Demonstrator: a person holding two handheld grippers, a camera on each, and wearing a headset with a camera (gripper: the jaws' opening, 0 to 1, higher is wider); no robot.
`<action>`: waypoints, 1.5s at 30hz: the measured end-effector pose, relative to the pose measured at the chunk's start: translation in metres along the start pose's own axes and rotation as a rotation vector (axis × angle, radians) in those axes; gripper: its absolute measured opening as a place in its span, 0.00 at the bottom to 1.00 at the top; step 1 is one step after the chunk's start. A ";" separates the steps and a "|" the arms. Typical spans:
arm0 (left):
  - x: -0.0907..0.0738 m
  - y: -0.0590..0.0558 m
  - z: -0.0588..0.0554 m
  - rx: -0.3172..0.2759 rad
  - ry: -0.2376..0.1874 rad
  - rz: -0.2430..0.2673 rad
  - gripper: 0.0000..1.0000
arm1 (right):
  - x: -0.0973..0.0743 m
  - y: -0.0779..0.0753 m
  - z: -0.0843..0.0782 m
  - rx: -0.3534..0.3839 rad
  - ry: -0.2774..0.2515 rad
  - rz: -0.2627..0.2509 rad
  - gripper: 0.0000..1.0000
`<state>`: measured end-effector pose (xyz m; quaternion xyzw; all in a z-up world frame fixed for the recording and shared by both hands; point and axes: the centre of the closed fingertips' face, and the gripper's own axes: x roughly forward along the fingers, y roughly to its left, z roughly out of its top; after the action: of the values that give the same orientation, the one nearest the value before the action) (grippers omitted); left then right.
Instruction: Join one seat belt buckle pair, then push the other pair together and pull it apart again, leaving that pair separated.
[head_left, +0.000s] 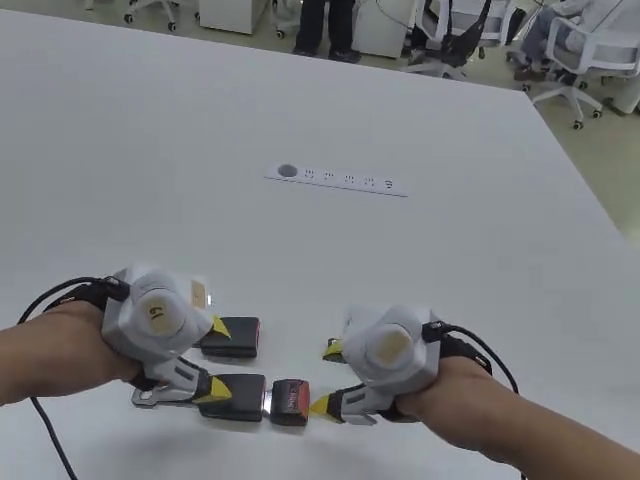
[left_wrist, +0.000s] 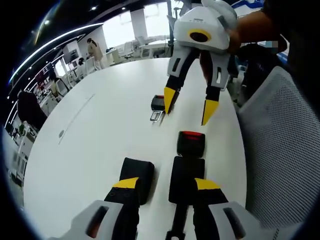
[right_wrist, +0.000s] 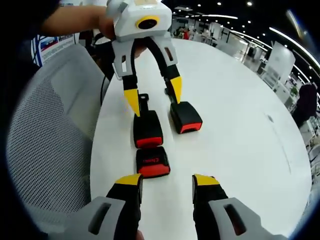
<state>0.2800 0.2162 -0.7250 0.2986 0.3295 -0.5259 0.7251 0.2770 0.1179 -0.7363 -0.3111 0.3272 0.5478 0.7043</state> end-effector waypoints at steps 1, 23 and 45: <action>-0.001 0.002 0.001 0.000 -0.001 0.004 0.43 | -0.001 -0.004 -0.002 0.000 0.001 -0.004 0.37; 0.021 0.055 -0.021 0.028 0.060 0.005 0.48 | -0.014 -0.064 -0.054 -0.017 0.110 -0.062 0.38; 0.041 0.052 -0.031 0.096 0.134 -0.087 0.37 | 0.006 -0.075 -0.072 -0.050 0.163 0.028 0.32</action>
<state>0.3344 0.2312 -0.7720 0.3530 0.3643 -0.5510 0.6627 0.3428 0.0483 -0.7780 -0.3674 0.3741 0.5384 0.6596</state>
